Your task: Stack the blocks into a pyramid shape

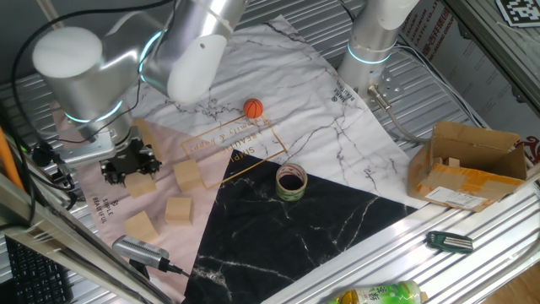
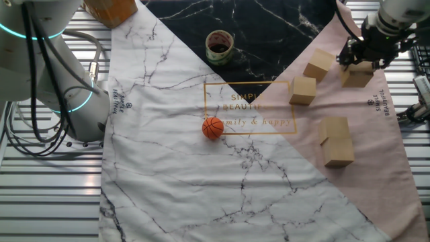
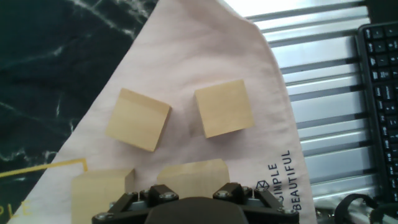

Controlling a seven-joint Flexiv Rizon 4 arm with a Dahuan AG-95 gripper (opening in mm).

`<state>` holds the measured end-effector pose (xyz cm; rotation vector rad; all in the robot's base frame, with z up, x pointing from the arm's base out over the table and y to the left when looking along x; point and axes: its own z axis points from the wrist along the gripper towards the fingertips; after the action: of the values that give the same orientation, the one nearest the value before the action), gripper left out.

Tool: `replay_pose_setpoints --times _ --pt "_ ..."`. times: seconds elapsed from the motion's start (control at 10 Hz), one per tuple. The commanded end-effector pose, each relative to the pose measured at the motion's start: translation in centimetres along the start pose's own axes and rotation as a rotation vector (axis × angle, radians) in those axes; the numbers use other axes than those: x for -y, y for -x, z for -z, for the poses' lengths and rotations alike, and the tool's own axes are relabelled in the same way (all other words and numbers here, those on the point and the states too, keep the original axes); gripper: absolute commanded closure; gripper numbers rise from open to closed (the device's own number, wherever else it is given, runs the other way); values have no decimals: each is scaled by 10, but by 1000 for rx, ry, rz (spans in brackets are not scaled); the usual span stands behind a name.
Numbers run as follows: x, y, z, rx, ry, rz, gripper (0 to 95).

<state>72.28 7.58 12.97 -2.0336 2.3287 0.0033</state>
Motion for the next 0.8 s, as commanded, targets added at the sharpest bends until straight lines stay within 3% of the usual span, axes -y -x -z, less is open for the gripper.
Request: replay_pose_setpoints --times 0.1,0.3,0.8 --pt "-3 -5 2 1 -5 -2 950" --pt "-8 -15 4 1 -8 -3 950" --pt "-9 -17 3 1 -32 -6 950"
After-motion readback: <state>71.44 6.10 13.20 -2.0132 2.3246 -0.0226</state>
